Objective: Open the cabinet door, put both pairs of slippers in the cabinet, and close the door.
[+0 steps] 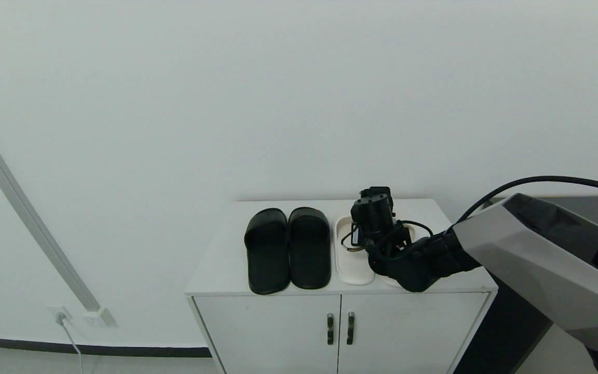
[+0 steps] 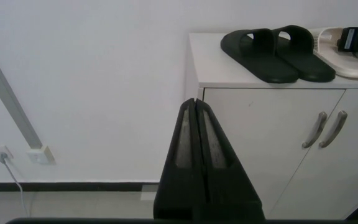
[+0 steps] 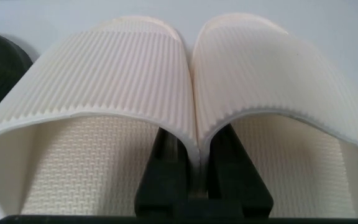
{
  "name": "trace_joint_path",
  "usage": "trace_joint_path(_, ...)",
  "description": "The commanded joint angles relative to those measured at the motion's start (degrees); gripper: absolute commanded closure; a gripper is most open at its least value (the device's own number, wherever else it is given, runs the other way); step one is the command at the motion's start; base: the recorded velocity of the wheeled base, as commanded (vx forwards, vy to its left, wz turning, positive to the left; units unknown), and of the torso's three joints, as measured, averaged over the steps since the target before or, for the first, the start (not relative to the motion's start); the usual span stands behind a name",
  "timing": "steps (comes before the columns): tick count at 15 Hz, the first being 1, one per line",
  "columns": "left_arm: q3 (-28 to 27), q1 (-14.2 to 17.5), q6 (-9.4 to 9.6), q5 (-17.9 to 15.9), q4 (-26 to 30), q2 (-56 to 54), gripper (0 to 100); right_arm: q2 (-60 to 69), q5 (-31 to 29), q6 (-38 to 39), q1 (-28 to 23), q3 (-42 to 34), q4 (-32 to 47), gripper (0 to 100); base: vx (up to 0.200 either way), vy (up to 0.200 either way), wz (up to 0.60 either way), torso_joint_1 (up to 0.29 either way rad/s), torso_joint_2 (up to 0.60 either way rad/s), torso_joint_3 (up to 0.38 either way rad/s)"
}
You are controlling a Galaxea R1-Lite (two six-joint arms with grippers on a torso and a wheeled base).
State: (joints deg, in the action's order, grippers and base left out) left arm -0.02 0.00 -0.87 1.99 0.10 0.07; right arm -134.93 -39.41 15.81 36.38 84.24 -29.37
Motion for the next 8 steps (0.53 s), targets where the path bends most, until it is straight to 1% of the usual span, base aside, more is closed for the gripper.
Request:
trace_joint_path(1,0.02,0.00,0.07,0.03,-0.01,0.01,100,3.79,0.04,-0.17,0.01,-1.62,-0.08,100,0.000,0.000,0.00,0.000,0.00,0.000)
trace_joint_path(5,0.02,0.00,-0.01,0.03,-0.01,0.01,100,12.41,1.44,-1.75,0.80,-10.32,-1.83,100,0.000,0.000,0.00,0.000,0.00,0.000)
trace_joint_path(8,-0.06,0.00,-0.01,0.03,-0.01,0.10,100,20.40,7.60,-4.82,2.47,-21.40,-7.72,100,0.000,0.000,0.00,0.000,0.00,0.000)
